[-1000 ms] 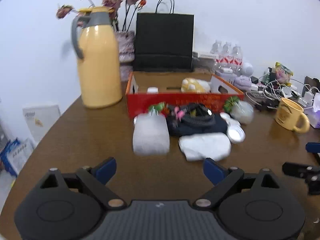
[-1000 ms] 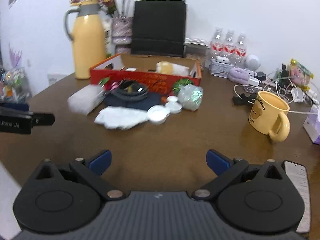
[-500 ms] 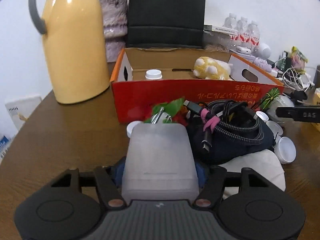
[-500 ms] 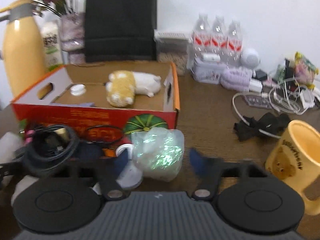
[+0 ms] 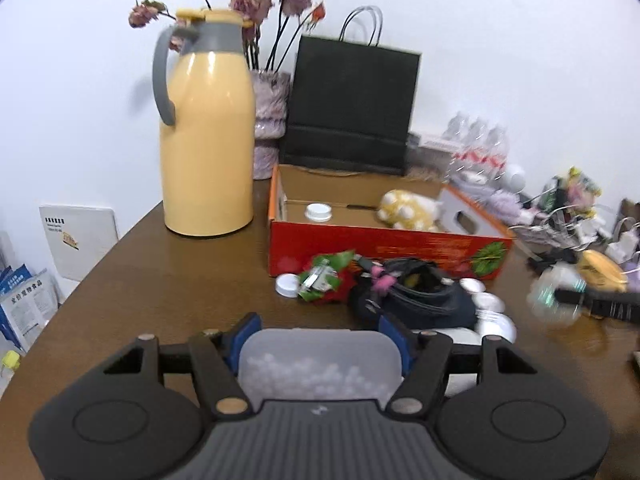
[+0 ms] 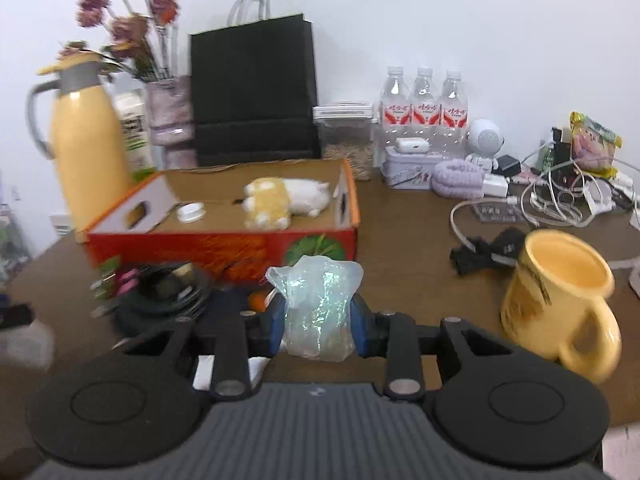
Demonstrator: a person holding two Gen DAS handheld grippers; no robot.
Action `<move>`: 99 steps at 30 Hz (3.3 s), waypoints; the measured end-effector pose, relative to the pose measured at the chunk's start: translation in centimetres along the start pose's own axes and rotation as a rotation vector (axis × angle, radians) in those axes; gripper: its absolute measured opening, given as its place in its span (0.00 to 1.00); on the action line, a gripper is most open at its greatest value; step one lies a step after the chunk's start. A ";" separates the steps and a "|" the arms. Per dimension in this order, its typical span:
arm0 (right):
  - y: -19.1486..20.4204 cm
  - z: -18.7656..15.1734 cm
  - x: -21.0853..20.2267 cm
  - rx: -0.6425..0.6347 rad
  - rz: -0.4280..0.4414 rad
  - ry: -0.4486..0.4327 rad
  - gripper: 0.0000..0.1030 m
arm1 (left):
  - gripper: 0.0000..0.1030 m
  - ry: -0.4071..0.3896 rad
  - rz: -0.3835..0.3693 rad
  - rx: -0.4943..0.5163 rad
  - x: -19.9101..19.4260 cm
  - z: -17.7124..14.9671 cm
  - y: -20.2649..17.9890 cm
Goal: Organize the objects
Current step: 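Carry the bag and ball box into the cardboard box and release both, then withdraw both tools and reach toward the rose and black cable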
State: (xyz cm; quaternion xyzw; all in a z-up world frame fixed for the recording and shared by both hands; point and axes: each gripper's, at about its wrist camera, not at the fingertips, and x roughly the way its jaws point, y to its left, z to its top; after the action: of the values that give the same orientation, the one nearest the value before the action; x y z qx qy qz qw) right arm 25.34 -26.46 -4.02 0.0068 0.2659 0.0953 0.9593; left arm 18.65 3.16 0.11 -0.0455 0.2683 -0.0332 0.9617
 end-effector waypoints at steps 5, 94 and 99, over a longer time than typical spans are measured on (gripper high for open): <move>2.2 -4.4 -5.4 -0.007 0.123 0.087 0.33 | 0.63 -0.013 -0.049 -0.018 -3.3 -1.5 -1.5; 3.6 -1.5 -2.6 -0.092 0.153 0.081 0.47 | 0.70 0.011 -0.066 0.048 8.4 4.7 -0.2; 6.1 1.6 3.0 -0.164 0.163 0.047 0.46 | 0.67 0.059 -0.041 0.107 13.9 5.7 -0.1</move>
State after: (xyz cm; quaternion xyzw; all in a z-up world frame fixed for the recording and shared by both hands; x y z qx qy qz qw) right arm 27.62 -19.85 -3.81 -0.0522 0.2784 0.1947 0.9391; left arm 33.51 2.24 -2.13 0.0015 0.2934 -0.0683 0.9536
